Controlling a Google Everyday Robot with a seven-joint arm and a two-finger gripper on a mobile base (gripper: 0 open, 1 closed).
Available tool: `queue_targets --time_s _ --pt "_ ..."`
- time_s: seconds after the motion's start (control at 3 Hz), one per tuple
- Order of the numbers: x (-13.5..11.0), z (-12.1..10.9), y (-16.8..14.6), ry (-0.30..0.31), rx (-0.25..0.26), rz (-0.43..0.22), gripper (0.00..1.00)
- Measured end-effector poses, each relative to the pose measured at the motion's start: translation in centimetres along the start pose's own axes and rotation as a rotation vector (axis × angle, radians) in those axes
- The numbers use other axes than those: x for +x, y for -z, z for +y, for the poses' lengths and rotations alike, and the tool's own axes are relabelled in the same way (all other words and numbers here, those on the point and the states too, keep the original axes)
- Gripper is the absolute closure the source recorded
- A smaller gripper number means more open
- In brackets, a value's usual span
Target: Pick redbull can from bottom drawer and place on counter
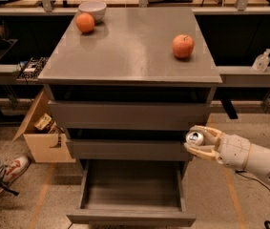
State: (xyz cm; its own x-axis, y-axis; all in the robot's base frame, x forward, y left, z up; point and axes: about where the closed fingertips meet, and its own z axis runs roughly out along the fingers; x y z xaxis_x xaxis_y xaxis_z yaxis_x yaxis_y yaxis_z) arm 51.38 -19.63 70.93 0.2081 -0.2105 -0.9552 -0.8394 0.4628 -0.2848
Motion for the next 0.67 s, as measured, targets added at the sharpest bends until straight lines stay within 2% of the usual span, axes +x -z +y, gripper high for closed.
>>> queue_targets --time_s 0.33,0.67 --pt "-4.0 -1.4 -0.5 0.011 -0.023 -0.026 1.0" --pt "-10.0 -3.0 -0.6 0.037 -0.032 -0.043 1.0"
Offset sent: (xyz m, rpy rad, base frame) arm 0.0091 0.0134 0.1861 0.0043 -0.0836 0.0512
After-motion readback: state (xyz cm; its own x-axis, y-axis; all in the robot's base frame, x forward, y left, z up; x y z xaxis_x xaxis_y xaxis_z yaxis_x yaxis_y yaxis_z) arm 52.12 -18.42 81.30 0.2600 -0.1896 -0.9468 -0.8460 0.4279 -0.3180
